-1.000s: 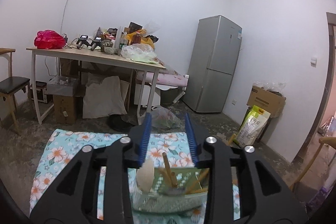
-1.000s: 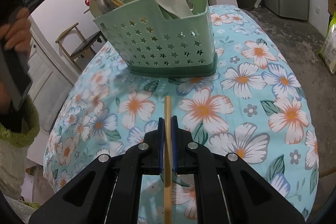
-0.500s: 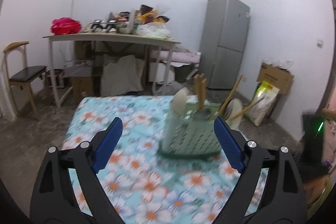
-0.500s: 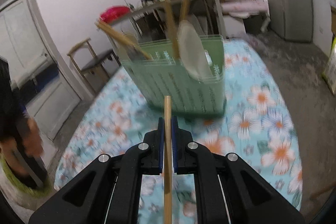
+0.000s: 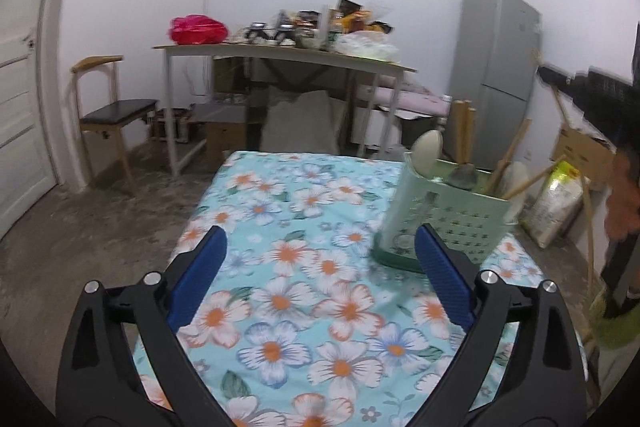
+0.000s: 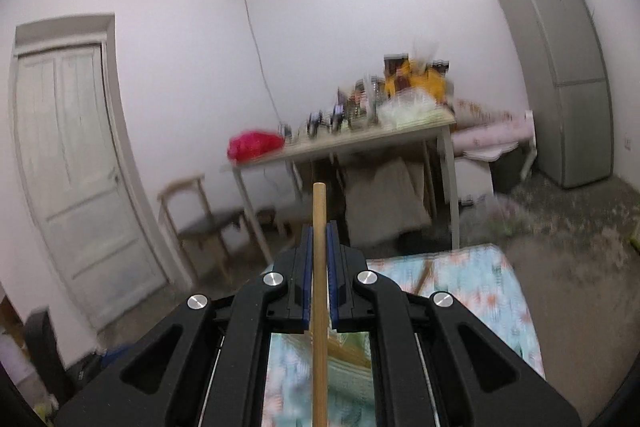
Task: Organize utensils
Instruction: 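Lower the chopstick into the green holder with the right tool and open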
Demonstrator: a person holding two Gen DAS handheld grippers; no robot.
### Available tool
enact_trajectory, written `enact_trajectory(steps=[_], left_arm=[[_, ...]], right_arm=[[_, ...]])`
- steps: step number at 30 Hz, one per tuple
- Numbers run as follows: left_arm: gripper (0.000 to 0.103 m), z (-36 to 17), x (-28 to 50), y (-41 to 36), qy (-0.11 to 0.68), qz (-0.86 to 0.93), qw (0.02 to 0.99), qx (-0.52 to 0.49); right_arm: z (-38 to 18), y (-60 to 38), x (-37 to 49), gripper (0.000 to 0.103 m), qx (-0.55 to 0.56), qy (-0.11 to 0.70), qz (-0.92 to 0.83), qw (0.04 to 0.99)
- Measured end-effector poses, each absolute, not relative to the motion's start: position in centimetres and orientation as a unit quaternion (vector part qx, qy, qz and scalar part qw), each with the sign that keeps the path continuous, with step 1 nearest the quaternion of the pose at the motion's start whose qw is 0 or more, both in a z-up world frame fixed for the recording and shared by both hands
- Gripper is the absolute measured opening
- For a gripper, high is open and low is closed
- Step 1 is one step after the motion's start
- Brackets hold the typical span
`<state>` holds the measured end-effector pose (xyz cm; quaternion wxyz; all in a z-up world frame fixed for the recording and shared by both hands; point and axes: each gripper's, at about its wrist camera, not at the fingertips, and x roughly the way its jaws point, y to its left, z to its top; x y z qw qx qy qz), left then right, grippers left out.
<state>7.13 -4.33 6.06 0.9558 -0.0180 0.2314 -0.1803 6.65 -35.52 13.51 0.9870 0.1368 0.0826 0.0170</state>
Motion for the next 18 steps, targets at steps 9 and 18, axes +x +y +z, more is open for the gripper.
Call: enact_trajectory(steps=[9, 18], left_arm=[[0.095, 5.5, 7.4, -2.9, 0.235, -0.155, 0.959, -0.025], [0.095, 4.9, 8.0, -2.6, 0.246, -0.142, 0.959, -0.016]], right_arm=[[14.3, -36.5, 11.4, 0.007, 0.154, -0.002, -0.052, 0.987], [12.9, -37.3, 14.1, 0.007, 0.177, -0.042, -0.162, 0.97]])
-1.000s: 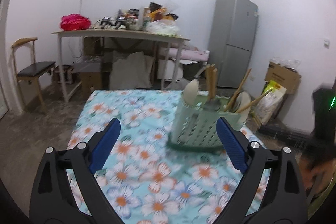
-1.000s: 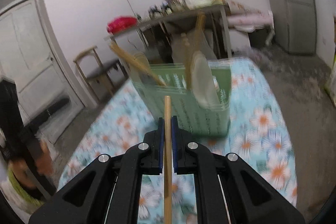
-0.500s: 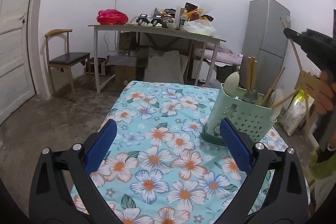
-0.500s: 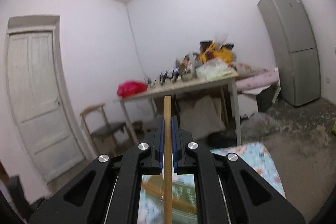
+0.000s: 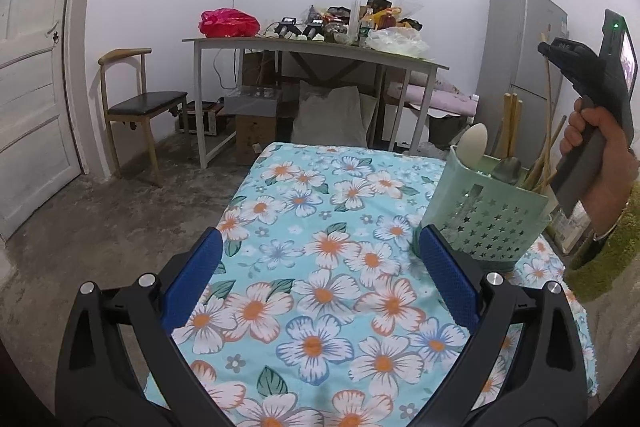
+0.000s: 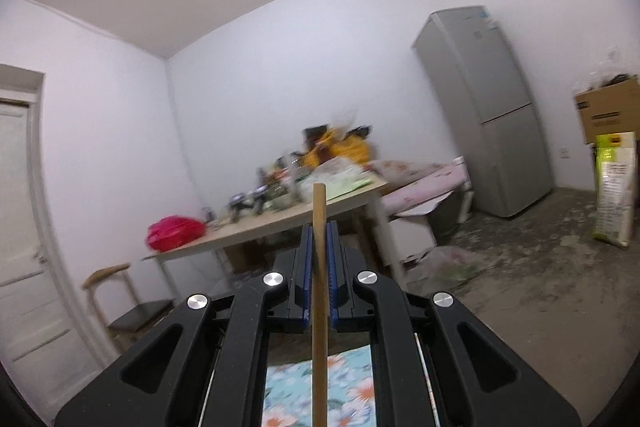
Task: Organize utensils
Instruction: 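Lower the chopstick into the green holder with the right tool and open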
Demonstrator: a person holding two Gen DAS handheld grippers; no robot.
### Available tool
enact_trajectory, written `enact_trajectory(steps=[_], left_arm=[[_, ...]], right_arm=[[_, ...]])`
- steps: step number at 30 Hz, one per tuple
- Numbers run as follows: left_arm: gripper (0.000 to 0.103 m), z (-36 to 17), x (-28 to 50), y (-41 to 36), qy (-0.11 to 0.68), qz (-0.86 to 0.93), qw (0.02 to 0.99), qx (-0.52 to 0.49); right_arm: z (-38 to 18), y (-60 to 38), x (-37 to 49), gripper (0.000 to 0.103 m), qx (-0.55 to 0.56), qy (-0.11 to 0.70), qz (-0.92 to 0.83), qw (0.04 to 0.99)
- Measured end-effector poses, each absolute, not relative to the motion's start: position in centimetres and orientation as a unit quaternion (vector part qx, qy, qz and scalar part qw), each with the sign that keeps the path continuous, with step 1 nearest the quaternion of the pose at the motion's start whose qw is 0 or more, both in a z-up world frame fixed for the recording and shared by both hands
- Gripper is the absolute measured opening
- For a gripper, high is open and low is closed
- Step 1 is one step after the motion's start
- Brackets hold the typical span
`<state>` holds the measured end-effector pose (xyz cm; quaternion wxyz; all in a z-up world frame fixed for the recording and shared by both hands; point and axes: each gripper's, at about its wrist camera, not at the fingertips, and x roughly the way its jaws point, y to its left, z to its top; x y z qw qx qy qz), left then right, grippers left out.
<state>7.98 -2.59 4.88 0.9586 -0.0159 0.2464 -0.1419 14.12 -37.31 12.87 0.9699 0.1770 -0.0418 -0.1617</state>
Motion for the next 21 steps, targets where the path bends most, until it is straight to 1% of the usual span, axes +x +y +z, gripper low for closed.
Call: enact_trajectory(steps=[7, 15, 21], left_arm=[[0.095, 4.6, 8.4, -2.2, 0.256, -0.142, 0.956, -0.02], [0.095, 4.2, 8.7, -2.4, 0.261, -0.148, 0.954, -0.024], [0.095, 4.1, 8.9, -2.6, 0.265, -0.152, 0.952, -0.028]], right_arm=[[12.1, -37.3, 15.1, 0.007, 0.164, -0.062, -0.201, 0.964], [13.3, -38.4, 15.5, 0.007, 0.187, -0.078, -0.202, 0.958], [12.1, -37.8, 15.7, 0.007, 0.164, -0.059, -0.199, 0.964]])
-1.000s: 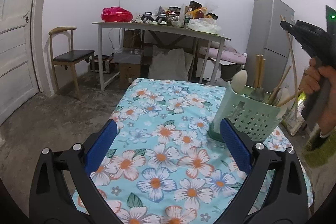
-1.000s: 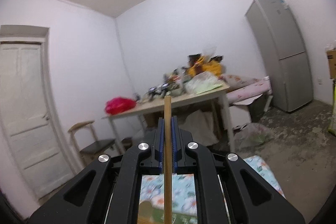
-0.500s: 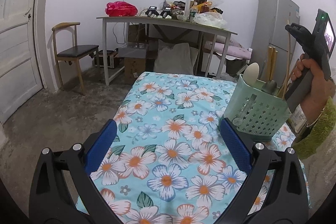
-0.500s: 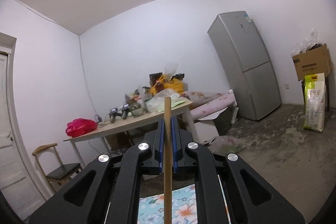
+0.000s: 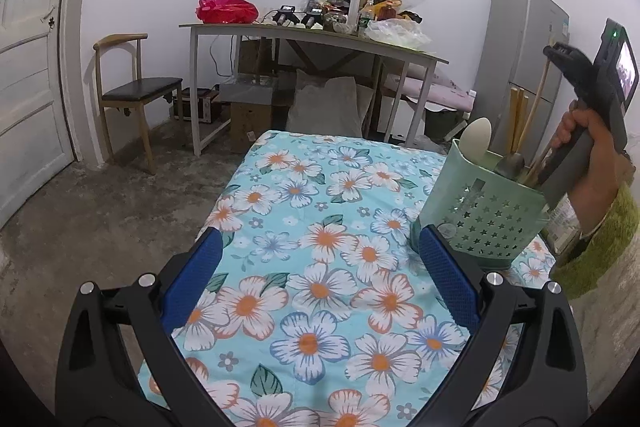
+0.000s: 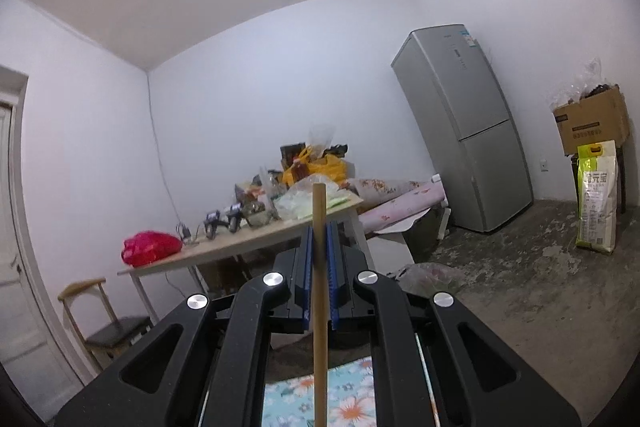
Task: Organize utensils
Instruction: 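Lower the chopstick into the green holder with the right tool and open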
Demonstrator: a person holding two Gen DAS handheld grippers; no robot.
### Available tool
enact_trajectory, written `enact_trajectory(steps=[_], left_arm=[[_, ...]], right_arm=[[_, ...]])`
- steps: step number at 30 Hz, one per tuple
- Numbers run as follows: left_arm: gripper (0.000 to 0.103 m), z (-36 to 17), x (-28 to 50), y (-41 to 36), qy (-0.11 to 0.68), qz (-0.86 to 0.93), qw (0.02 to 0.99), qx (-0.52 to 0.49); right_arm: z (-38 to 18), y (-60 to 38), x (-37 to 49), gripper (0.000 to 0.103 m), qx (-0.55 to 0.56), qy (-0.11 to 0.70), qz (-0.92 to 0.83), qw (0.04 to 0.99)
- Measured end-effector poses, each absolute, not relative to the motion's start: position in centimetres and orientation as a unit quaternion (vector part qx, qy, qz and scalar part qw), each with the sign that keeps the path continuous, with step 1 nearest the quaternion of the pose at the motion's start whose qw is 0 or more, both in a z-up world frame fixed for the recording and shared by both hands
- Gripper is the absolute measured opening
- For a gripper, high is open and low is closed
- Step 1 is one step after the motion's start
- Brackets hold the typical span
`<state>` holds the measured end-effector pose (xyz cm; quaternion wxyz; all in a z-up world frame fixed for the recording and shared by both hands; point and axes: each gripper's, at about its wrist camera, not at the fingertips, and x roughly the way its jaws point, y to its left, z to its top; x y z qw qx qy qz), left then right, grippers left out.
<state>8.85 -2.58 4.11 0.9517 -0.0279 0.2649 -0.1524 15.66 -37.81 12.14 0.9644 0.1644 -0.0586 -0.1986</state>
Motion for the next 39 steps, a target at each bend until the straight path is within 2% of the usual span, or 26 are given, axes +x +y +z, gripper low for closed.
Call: enact_trajectory(steps=[6, 14, 16, 18, 21, 30, 39], left_arm=[[0.095, 4.2, 8.8, -2.5, 0.263, -0.144, 0.953, -0.031], [0.095, 4.7, 8.6, -2.3, 0.255, -0.131, 0.957, -0.033], [0.095, 4.7, 8.6, -2.5, 0.254, -0.13, 0.958, -0.032], [0.095, 4.9, 8.4, -2.6, 0.253, -0.13, 0.958, -0.031], [0.095, 5.1, 8.2, -2.9, 0.252, -0.133, 0.958, -0.027], [0.095, 6.2, 7.8, -4.2, 0.247, -0.149, 0.957, -0.012], [0.095, 6.4, 7.5, -7.1, 0.263, -0.154, 0.952, 0.034]], right_arm=[[10.6, -36.8, 14.5, 0.008, 0.146, -0.031, -0.174, 0.973], [8.7, -33.5, 12.3, 0.01, 0.063, 0.026, -0.109, 0.992], [8.2, -33.4, 11.5, 0.018, 0.064, 0.042, -0.1, 0.992], [8.0, -33.3, 10.7, 0.038, 0.064, 0.057, -0.093, 0.992], [7.9, -33.0, 8.9, 0.05, 0.063, 0.073, -0.071, 0.993], [9.2, -31.3, 2.1, 0.062, 0.042, 0.078, -0.027, 0.996], [5.2, -29.6, 0.0, 0.075, 0.045, 0.212, -0.059, 0.975]])
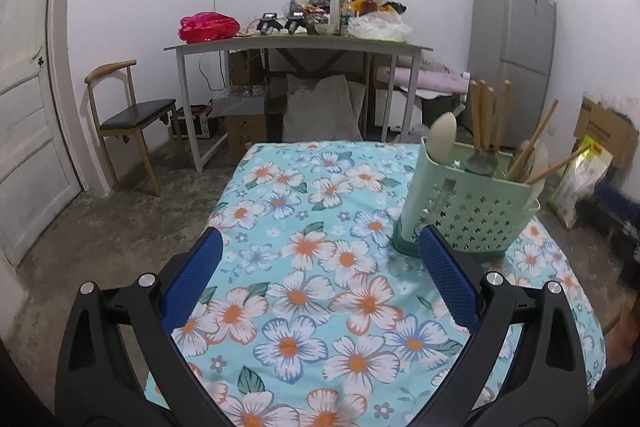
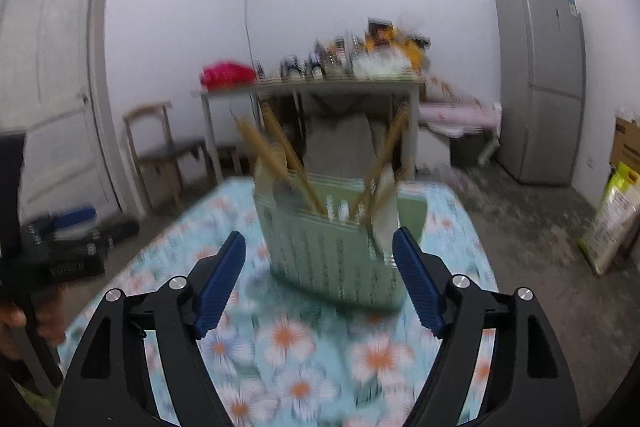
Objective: Organize utensils
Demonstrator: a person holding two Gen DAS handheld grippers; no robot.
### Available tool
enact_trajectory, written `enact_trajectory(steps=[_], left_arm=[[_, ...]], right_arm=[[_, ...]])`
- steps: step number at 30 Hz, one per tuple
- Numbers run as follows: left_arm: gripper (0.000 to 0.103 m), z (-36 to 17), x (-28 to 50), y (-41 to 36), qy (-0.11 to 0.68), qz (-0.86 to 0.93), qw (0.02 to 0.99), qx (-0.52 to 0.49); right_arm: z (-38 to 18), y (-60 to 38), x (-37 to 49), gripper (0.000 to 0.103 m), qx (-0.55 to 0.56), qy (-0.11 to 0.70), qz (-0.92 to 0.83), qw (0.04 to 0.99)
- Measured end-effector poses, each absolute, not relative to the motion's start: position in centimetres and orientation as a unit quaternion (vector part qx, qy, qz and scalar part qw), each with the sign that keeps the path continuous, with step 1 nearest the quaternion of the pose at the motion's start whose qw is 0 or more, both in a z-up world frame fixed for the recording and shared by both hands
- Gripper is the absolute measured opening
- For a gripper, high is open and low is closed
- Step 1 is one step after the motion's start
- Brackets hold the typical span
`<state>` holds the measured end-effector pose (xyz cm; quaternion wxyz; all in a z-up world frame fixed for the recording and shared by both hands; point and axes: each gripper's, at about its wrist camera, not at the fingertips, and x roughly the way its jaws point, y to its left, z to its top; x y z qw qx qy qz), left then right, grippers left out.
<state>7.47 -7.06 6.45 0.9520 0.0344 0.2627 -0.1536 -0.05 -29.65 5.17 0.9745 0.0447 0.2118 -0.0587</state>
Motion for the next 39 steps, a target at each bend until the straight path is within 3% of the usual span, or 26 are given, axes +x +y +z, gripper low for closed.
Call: enact_trajectory(steps=[8, 15, 39], left_arm=[[0.095, 6.4, 7.4, -7.8, 0.277, -0.117, 0.954, 0.025], [0.095, 5.5, 8.0, -8.0, 0.303, -0.087, 0.948, 0.045], [0.095, 4.7, 8.8, -7.1, 0.331, -0.074, 0.94, 0.04]], right_arm=[[2.2, -30.0, 1.2, 0.084, 0.048, 0.325, -0.146, 0.933], [2.2, -30.3, 0.9, 0.088, 0.043, 0.333, -0.174, 0.926], [1.4, -31.4, 2.1, 0.089, 0.087, 0.369, -0.184, 0.907]])
